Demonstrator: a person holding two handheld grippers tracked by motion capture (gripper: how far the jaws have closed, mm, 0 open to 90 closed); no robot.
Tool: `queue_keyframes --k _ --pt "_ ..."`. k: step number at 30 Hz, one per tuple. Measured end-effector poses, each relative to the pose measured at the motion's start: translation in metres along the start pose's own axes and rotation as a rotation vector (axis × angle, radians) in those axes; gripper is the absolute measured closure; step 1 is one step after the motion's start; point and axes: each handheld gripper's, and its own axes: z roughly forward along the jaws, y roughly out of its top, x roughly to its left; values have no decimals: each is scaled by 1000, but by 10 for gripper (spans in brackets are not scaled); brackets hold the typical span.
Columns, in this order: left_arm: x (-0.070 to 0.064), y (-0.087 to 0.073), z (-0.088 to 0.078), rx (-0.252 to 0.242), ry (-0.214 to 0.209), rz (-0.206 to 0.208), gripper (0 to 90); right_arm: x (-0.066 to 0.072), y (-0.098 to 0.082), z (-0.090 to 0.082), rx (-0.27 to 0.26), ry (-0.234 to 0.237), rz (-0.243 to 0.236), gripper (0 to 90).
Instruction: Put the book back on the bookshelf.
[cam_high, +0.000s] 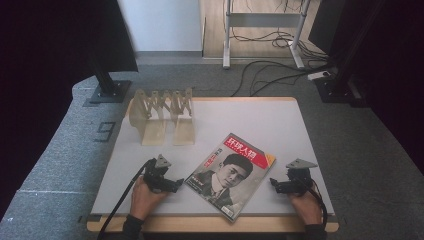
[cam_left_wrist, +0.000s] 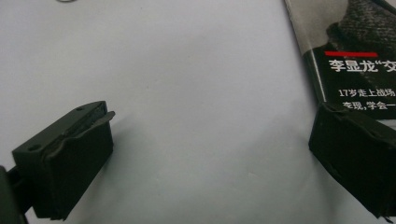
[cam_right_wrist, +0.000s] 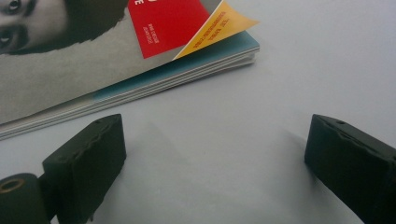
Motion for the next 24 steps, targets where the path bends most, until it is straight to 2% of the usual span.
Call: queue_keyframes --k 13,19,24 --pt "1 0 0 -2 -9 -7 0 1 0 0 0 -8 4 48" --pt "3 0 -1 3 -29 4 0 1 0 -1 1 -11 7 48" --pt "5 3 -3 29 -42 21 0 2 1 -1 -1 -19 -3 46"
